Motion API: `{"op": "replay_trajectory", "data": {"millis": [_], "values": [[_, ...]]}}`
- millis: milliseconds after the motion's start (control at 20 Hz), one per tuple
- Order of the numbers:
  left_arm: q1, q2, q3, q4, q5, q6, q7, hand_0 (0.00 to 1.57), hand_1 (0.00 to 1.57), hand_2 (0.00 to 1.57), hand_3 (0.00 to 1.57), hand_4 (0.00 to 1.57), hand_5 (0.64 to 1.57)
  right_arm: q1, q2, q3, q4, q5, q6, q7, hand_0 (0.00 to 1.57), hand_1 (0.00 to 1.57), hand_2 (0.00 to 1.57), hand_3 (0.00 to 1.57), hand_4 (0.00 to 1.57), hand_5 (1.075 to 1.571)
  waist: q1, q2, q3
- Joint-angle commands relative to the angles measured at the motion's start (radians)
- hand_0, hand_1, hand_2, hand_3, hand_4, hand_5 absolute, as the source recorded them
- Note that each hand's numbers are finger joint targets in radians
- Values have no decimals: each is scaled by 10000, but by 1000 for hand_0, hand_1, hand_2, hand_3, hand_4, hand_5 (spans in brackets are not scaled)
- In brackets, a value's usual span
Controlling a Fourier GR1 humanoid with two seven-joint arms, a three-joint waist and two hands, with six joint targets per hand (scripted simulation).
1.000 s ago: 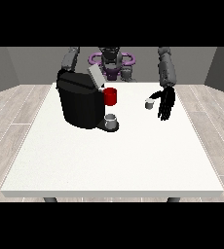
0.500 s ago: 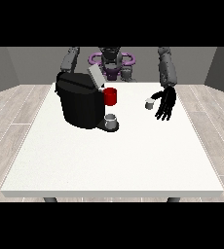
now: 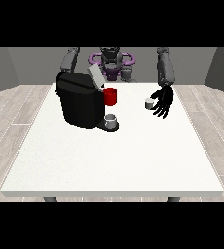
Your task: Insert the coffee pod into the coffee machine and close the lid
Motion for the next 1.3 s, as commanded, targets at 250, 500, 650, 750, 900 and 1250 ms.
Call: {"op": "replay_trajectory", "data": {"millis": [250, 500, 650, 750, 900, 1250], "values": [[301, -1301, -675, 23, -494, 48, 5, 1331, 1331, 1334, 1177, 71, 1571, 2, -103, -284, 828, -131, 50, -259, 0, 0, 0, 0, 315, 1571, 225, -383, -130], [444, -1460, -522, 578, -806, 710, -145, 1138, 1138, 1250, 1167, 424, 1571, 521, -46, -47, 489, -153, 244, -289, 0, 0, 0, 0, 403, 1571, -89, -687, -136], [-71, -1273, -304, 268, -547, 430, -981, 1529, 1529, 1514, 1409, 714, 1571, 78, 399, -74, 855, 109, -663, -587, 0, 0, 0, 0, 409, 1571, 372, -539, -135], [-155, -1275, -323, 143, -461, -161, -950, 1479, 1479, 1467, 1382, 702, 1571, 378, -28, -475, 1361, -271, -73, -659, 0, 0, 0, 0, 400, 1571, 375, -924, -131], [-621, -1321, 30, 223, -461, 250, -771, 1208, 1208, 1317, 1330, 680, 1571, -38, -450, -906, 1947, -605, 331, -1036, 0, 0, 0, 0, 341, 1571, 414, -564, -130], [-803, -1563, -92, -59, -370, -1170, -324, 1511, 1511, 1436, 1300, 568, 1571, -22, -367, -618, 2419, -419, 207, -662, 0, 0, 0, 0, 281, 1571, 762, -1670, -130]]}}
